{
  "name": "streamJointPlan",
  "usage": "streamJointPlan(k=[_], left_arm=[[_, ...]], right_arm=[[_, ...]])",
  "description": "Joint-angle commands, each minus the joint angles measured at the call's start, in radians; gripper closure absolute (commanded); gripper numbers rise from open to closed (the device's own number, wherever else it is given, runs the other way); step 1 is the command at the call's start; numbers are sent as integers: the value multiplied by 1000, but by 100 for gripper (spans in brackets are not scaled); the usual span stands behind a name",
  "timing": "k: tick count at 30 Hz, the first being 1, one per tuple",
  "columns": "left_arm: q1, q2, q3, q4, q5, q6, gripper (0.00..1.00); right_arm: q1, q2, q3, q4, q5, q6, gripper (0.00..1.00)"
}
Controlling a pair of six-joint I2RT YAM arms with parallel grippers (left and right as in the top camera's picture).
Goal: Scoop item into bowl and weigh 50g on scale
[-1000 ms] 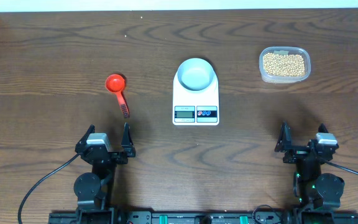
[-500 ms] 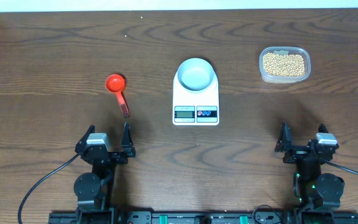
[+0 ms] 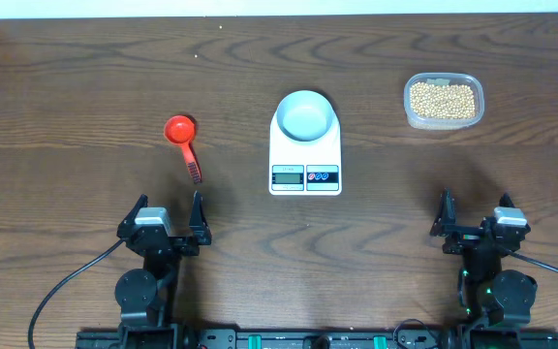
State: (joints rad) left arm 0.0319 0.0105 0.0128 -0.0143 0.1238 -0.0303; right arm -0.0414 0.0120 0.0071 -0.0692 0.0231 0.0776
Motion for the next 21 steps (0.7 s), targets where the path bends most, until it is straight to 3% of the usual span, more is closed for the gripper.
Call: streamJointPlan(k=[1,21], left_arm=[[3,-5,-9,-45,6,-13,2],[3,40,55,-45,6,0,2]], right_arm=[[6,-5,-2,-2,19,-15,1],[6,31,69,-38,-148,-12,1]])
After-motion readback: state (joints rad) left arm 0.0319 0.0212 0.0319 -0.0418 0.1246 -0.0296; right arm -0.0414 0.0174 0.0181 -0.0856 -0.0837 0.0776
